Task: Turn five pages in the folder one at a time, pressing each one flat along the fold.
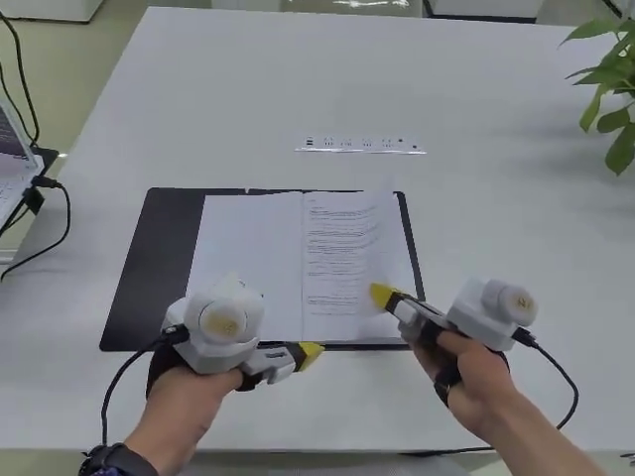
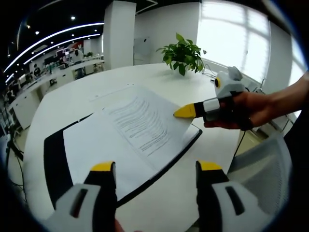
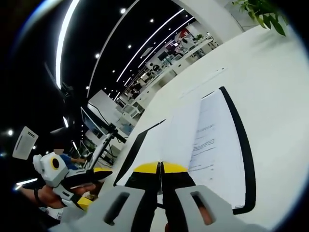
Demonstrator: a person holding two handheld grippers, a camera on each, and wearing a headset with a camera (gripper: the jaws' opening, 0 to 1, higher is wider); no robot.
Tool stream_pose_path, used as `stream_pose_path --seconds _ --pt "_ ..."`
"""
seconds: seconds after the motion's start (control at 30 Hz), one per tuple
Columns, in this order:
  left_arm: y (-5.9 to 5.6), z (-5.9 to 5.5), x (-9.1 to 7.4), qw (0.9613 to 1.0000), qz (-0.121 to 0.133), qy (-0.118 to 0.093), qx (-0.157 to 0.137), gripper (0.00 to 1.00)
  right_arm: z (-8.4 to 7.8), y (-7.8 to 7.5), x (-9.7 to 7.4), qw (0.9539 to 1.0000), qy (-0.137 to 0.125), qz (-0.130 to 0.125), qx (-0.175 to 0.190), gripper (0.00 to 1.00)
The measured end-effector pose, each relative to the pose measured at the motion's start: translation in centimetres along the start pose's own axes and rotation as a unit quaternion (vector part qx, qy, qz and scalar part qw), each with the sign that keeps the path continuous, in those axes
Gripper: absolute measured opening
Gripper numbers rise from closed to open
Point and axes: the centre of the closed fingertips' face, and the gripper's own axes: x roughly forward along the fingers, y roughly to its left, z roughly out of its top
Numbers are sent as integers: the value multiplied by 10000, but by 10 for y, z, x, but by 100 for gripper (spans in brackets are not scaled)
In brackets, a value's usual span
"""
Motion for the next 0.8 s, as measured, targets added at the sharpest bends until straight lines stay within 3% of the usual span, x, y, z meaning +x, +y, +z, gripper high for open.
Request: stream_pose_path --seconds 0.4,0.8 --pt "22 -20 -40 9989 336 -143 -304 67 -15 34 24 9996 123 223 -78 0" --pt "50 -22 -65 9965 575 -318 -510 67 -28 66 52 9984 296 459 -113 0"
